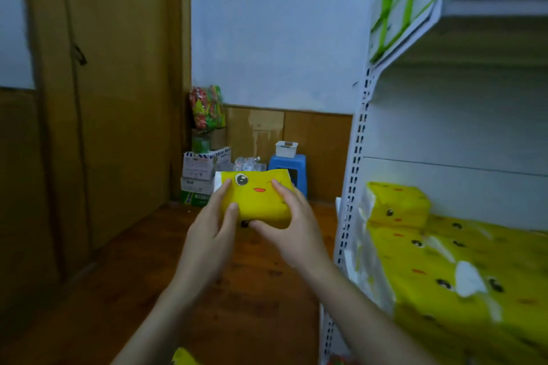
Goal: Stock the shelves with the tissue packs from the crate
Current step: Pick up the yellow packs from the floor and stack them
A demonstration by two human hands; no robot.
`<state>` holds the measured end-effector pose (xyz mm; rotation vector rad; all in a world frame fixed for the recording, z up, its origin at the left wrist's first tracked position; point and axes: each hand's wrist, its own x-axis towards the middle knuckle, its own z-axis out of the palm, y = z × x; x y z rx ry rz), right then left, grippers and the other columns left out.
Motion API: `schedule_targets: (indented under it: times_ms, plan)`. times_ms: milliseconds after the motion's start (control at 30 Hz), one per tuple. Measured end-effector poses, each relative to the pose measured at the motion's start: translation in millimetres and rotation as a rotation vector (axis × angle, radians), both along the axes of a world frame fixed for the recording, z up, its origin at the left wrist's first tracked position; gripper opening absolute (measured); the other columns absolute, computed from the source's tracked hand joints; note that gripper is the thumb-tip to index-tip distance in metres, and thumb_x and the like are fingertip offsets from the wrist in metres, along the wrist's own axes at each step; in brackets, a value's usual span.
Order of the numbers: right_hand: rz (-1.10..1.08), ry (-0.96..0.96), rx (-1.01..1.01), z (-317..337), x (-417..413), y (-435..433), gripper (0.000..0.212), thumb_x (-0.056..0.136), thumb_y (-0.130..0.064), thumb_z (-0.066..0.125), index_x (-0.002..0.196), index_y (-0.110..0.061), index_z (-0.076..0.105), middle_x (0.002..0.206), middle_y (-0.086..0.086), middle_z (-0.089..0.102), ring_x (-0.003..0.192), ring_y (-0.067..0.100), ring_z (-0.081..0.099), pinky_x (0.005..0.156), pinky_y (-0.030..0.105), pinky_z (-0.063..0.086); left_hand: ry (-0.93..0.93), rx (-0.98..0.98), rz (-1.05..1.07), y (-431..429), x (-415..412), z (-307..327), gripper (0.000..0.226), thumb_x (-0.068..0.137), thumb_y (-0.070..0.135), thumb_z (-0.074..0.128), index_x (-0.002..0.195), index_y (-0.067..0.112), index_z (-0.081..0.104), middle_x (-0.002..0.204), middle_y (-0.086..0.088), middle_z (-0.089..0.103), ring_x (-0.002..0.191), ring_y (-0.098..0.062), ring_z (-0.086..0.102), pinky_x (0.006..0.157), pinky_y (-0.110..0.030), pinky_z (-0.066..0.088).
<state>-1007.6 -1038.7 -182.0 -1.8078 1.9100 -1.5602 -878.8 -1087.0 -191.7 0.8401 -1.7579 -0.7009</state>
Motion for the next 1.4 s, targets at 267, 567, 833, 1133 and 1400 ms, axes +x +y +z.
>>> schedule_targets:
  times_ms: [267, 567, 833, 1133, 1400]
  plan:
    - [-0.259, 0.041, -0.028, 30, -80, 79, 0.077, 0.074, -0.04, 0.073, 0.141, -0.026, 0.036, 0.147, -0.005, 0.033, 0.136, 0.014, 0.028, 0.11, 0.029, 0.026, 0.057, -0.031, -0.263, 58, -84, 27, 0.056, 0.097, 0.035, 0.038, 0.146, 0.04, 0.011, 0.117, 0.024, 0.039, 0.085, 0.014, 0.042, 0.064, -0.007, 0.035]
    - [-0.454, -0.03, 0.08, 16, -175, 112, 0.08, 0.075, -0.037, 0.074, 0.142, -0.019, 0.035, 0.149, 0.001, 0.033, 0.137, 0.018, 0.029, 0.112, 0.033, 0.028, 0.036, 0.059, -0.535, 82, -191, 10, 0.058, 0.098, 0.036, 0.035, 0.146, 0.041, 0.001, 0.154, 0.016, 0.012, 0.137, -0.005, 0.022, 0.108, -0.029, 0.027]
    - [-0.476, 0.033, 0.271, -4, -199, 108, 0.082, 0.081, -0.043, 0.066, 0.146, -0.016, 0.025, 0.151, 0.002, 0.027, 0.138, 0.018, 0.027, 0.106, 0.026, 0.027, -0.018, 0.228, -0.618, 71, -218, -3, 0.056, 0.099, 0.034, 0.033, 0.145, 0.041, 0.001, 0.157, 0.008, 0.006, 0.144, -0.018, 0.012, 0.113, -0.036, 0.019]
    - [-0.444, 0.09, 0.398, 2, -204, 108, 0.084, 0.081, -0.043, 0.067, 0.146, -0.017, 0.022, 0.151, 0.004, 0.025, 0.137, 0.02, 0.028, 0.106, 0.03, 0.029, -0.128, 0.121, -0.515, 62, -225, -12, 0.051, 0.102, 0.023, 0.032, 0.142, 0.045, 0.009, 0.135, 0.019, 0.03, 0.087, 0.01, 0.04, 0.07, -0.012, 0.034]
    - [-0.393, 0.036, 0.412, 2, -206, 110, 0.087, 0.079, -0.037, 0.07, 0.147, -0.018, 0.02, 0.151, 0.006, 0.023, 0.138, 0.021, 0.026, 0.107, 0.029, 0.027, -0.16, 0.214, -0.533, 57, -225, -13, 0.049, 0.103, 0.024, 0.03, 0.146, 0.038, 0.016, 0.151, -0.003, 0.027, 0.118, -0.015, 0.042, 0.091, -0.024, 0.038]
